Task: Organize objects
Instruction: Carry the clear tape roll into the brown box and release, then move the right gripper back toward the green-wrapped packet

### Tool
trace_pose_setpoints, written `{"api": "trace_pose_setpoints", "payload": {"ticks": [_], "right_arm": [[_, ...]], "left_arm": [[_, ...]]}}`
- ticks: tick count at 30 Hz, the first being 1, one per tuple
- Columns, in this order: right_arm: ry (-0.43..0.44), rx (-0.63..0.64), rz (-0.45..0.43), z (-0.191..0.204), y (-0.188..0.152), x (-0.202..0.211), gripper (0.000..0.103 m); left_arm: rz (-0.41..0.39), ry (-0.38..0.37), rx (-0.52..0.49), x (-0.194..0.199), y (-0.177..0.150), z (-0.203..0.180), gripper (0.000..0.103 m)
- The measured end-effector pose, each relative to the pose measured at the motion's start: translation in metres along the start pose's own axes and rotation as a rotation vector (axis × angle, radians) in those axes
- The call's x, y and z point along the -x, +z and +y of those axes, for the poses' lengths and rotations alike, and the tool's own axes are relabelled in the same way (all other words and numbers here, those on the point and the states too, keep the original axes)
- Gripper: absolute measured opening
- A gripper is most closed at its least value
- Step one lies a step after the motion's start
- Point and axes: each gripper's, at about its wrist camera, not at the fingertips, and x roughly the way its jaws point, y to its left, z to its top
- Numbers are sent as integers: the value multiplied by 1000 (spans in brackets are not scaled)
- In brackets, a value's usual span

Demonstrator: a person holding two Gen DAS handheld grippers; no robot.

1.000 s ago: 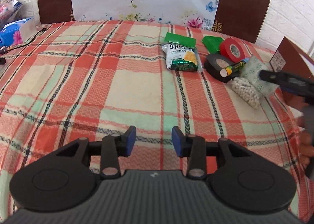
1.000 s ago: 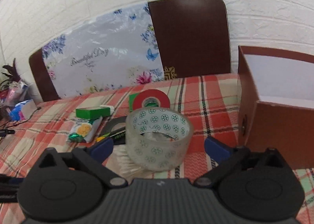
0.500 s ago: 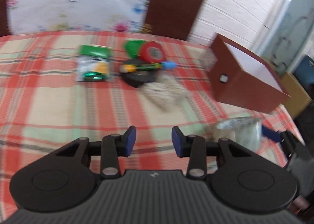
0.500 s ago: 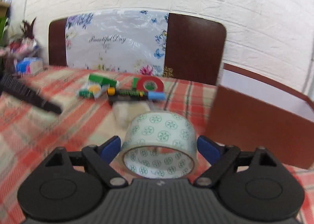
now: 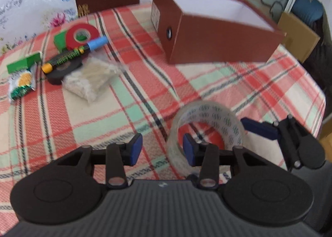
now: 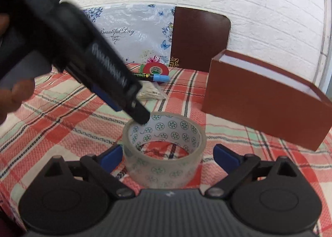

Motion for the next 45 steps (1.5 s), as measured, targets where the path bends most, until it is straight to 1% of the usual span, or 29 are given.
{"api": "trace_pose_setpoints", "payload": {"ticks": [1, 2, 3, 5, 7, 10, 12, 14, 17, 20, 21, 22, 23, 24, 26, 27, 29, 35, 37, 39, 41, 43, 44, 45], "right_arm": [[22, -8, 9, -1, 0, -3, 95], [58, -9, 14, -2, 0, -4, 92], [59, -3, 9, -2, 2, -4, 89], [17, 16, -33, 1, 7, 1, 88], [-29, 16, -118, -6, 19, 9, 88], [-113, 38, -243, -23, 48, 13, 88], [-173, 54, -300, -37, 70, 7, 88], [-214, 45, -348, -53, 89, -3, 88], [-258, 23, -344, -76, 107, -29, 88], [-275, -14, -278, -98, 114, -63, 89], [-280, -21, -251, -104, 114, -75, 89], [-295, -23, -225, -105, 112, -86, 90], [-316, -28, -204, -108, 111, -94, 92], [-309, -55, -207, -111, 108, -95, 95], [-292, -92, -214, -111, 104, -88, 94], [-296, -98, -226, -110, 99, -83, 94], [-301, -110, -243, -105, 95, -74, 94], [-302, -213, -290, -102, 87, -38, 93], [-296, -244, -306, -98, 85, -25, 92], [-277, -260, -315, -95, 85, -10, 92], [-252, -252, -312, -85, 90, -8, 90], [-226, -239, -299, -76, 94, -3, 83], [-211, -236, -290, -72, 96, -3, 81], [-188, -230, -278, -65, 99, -4, 76]], "left_arm": [[15, -13, 5, -5, 0, 0, 21], [26, -22, 11, -7, 2, -3, 17], [19, 1, -4, -4, 6, -7, 17], [-30, 11, -39, 9, 19, -15, 16], [-102, 1, -50, 27, 42, -20, 15], [-218, 7, -79, 47, 83, -32, 14], [-282, 28, -96, 50, 112, -43, 14], [-333, 49, -115, 45, 136, -52, 14], [-340, 59, -114, 24, 166, -60, 14], [-329, 71, -123, -1, 181, -66, 15], [-326, 91, -125, -11, 183, -68, 18], [-318, 119, -128, -18, 184, -70, 24], [-309, 145, -126, -24, 185, -70, 27], [-306, 153, -121, -25, 183, -68, 27], [-314, 130, -102, -20, 178, -61, 28], [-316, 130, -94, -15, 175, -58, 30], [-313, 143, -74, -7, 168, -52, 30], [-305, 184, -56, 19, 137, -31, 32], [-307, 206, -44, 27, 125, -19, 41], [-313, 229, -25, 35, 114, -6, 42], [-315, 243, 6, 41, 103, 10, 42], [-316, 259, 35, 46, 92, 26, 42], [-315, 272, 50, 47, 86, 35, 43], [-312, 285, 68, 48, 79, 45, 43]]}}
